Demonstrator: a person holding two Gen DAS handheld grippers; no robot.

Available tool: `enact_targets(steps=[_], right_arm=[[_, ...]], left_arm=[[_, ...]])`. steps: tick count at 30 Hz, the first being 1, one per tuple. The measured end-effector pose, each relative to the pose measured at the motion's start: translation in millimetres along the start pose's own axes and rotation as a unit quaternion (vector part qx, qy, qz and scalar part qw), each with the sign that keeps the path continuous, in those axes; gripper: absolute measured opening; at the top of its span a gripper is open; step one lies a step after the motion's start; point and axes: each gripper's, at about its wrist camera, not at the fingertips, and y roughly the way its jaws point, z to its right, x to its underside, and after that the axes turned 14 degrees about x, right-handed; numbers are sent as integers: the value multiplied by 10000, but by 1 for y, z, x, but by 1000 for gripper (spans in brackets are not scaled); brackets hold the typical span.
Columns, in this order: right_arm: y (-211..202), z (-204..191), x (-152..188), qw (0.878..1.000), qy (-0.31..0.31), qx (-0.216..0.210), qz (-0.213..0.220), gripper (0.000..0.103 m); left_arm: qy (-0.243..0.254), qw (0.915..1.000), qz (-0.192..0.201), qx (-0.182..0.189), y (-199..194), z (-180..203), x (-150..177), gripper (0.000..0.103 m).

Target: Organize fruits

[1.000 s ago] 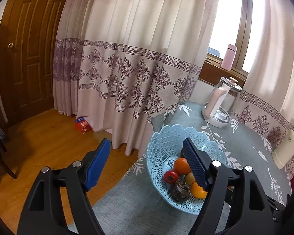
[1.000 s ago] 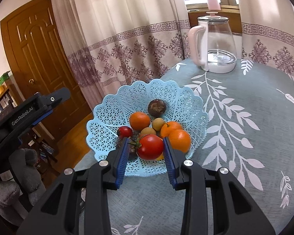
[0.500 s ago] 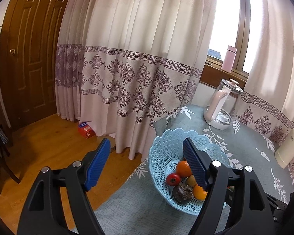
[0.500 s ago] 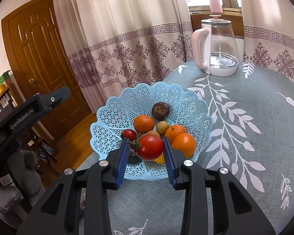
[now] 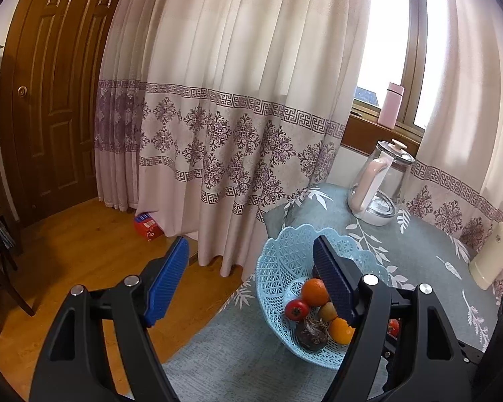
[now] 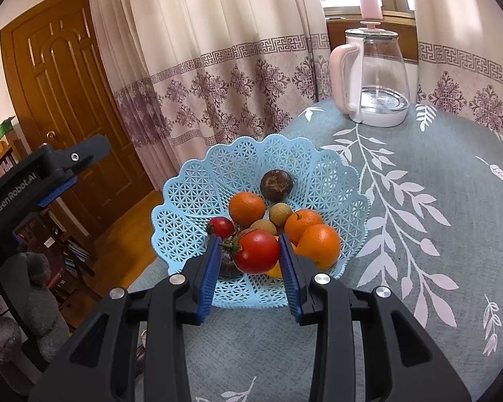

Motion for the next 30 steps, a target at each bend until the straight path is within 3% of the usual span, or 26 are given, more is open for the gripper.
enact_targets(steps=[19, 22, 26, 30], right_arm=[[12, 5, 4, 9999, 88, 88, -109, 38], [10, 9, 4, 9998, 173, 125, -61, 50], [6, 13, 4, 9995, 183, 259, -3, 57], [0, 18, 4, 9989, 204, 422, 91, 80]], left_arm=[[-36, 10000, -19, -14, 2, -1, 1, 80], [-27, 10000, -20, -10, 3, 1, 2, 89], [6, 10000, -25, 8, 3, 4, 2, 94], [110, 9999, -47, -21, 5, 8, 4, 100]])
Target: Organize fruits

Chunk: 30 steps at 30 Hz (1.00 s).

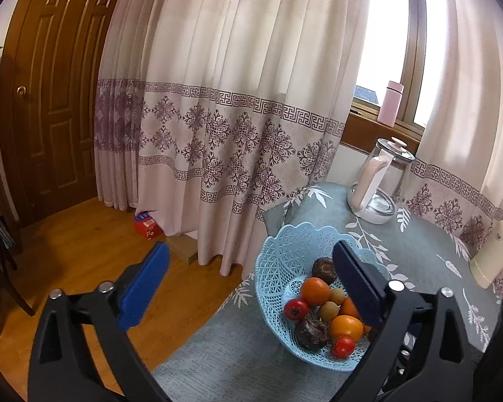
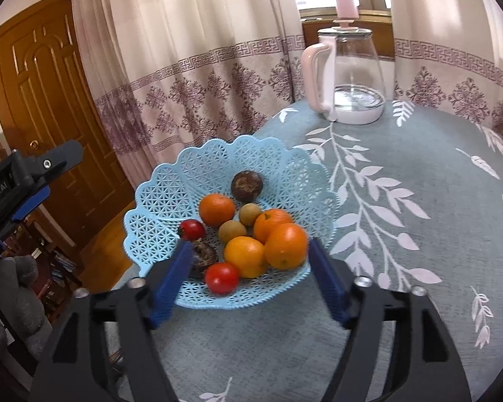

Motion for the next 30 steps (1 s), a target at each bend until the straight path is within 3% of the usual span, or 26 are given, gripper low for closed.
enact_targets(steps=[10, 19, 30], right_arm=[[-20, 9, 3, 9954, -385, 785, 403, 97], [-36, 11, 11, 9910, -683, 991, 580, 98], [-52, 19, 13, 9895, -602, 1054, 785, 98]], left_arm=[[403, 9992, -45, -12, 1, 17, 3, 100], [658, 9977, -60, -130, -6, 27, 9, 100], [1489, 9876, -321, -387, -14, 29, 26, 100]])
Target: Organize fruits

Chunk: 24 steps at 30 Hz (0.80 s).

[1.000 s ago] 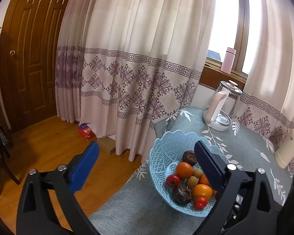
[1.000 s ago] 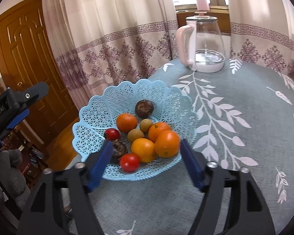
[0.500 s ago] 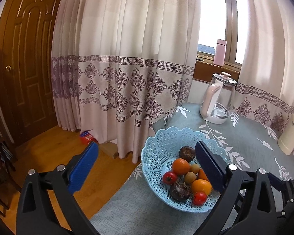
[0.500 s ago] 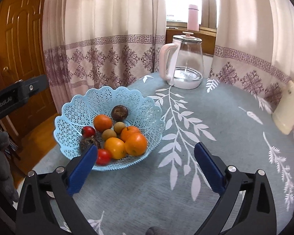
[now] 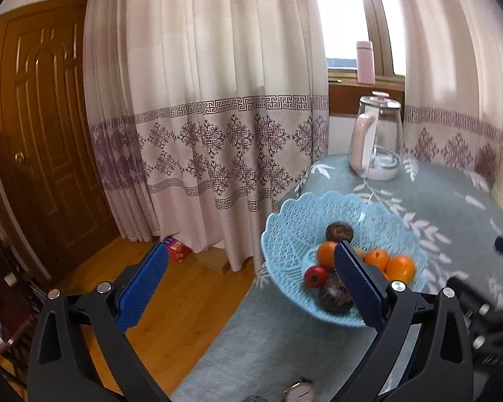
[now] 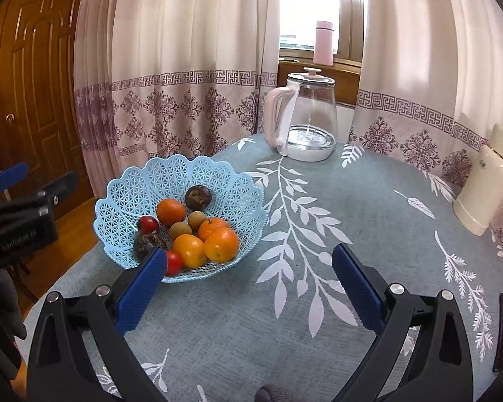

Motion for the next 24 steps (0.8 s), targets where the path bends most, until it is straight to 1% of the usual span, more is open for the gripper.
enact_targets(steps=[5, 8, 10, 16, 24], right_arm=[[-4, -1, 1, 10000, -41, 35, 43, 98], [-6, -2, 1, 9999, -74, 67, 62, 98], [-8, -2, 1, 9999, -98, 94, 80, 98], [-9, -6, 1, 9997, -172, 162, 111, 98], [-5, -10, 1, 9996, -245, 122, 60, 98]], left_arm=[[411, 9990, -152, 60, 0, 8, 6, 100], [680, 9971, -285, 165, 4, 14, 11, 100], [810, 9959, -364, 151, 8, 18, 14, 100], [898, 9947, -438, 224, 13, 21, 16, 100], [958, 9941, -466, 226, 17, 23, 18, 100]])
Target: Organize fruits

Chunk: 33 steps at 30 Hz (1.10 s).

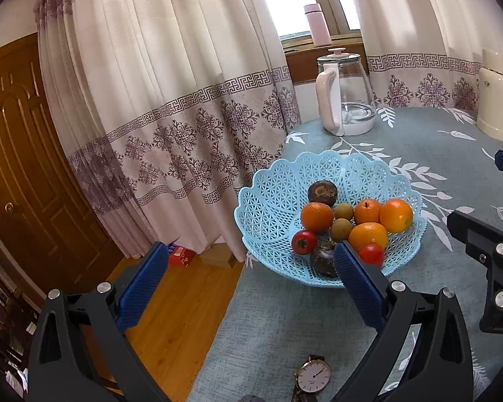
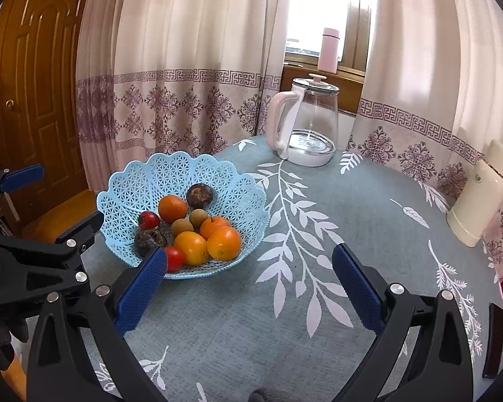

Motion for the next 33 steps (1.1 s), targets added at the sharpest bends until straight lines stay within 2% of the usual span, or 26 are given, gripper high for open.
enact_targets(steps=[14, 33], right_arm=[[6, -6, 1, 9998, -145, 151, -25, 98], [17, -8, 1, 9997, -176, 80, -134, 98]], left_arm=[[37, 10000, -11, 13, 2, 0, 0, 100], [75, 10000, -41, -3, 5, 2, 1, 100]])
